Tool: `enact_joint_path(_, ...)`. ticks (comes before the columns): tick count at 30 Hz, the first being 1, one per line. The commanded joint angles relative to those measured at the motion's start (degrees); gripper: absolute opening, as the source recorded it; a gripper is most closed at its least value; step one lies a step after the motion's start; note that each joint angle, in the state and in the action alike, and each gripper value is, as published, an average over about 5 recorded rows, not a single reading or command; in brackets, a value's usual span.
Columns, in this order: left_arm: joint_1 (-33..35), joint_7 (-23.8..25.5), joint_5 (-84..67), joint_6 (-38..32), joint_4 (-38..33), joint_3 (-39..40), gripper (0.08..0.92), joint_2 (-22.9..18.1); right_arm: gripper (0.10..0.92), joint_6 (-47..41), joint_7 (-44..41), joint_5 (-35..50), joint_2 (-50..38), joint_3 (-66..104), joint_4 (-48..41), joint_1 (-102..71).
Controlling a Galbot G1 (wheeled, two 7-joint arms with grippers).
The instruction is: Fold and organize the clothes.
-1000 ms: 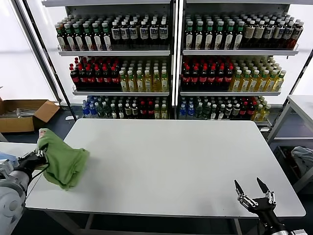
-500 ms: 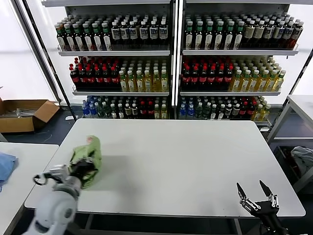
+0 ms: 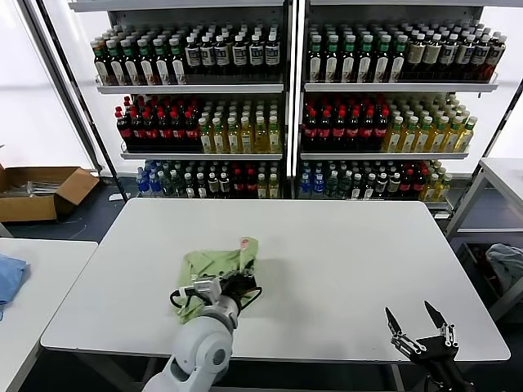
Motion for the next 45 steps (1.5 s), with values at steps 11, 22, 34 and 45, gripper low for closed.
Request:
enact_joint_path(11, 4.5, 12.2, -10.9, -0.7, -9.6, -9.2, 0.52, 10.6, 0.823, -14.5, 10.5, 0.6, -9.3, -18.5, -3.4, 13.2)
enact_joint_path(22, 8.8, 21.0, -2.3, -1.0, -9.0, -24.2, 0.806, 17.6, 0.823, -24.4, 19.1, 9.3, -7.5, -40.3, -21.5, 36.9)
enact_joint_path(34, 12.3, 20.5, -1.8, -1.0, -9.6, -29.7, 0.823, 17.1, 0.814, -29.6, 22.1, 9.3, -5.4, -47.4, -31.2, 49.7)
enact_joint_path(45, 12.3, 16.5, -5.0, -0.1, -10.0, -30.6, 0.823, 15.4, 0.524, -29.5, 20.5, 10.0, -9.0, -44.6, -25.5, 44.6)
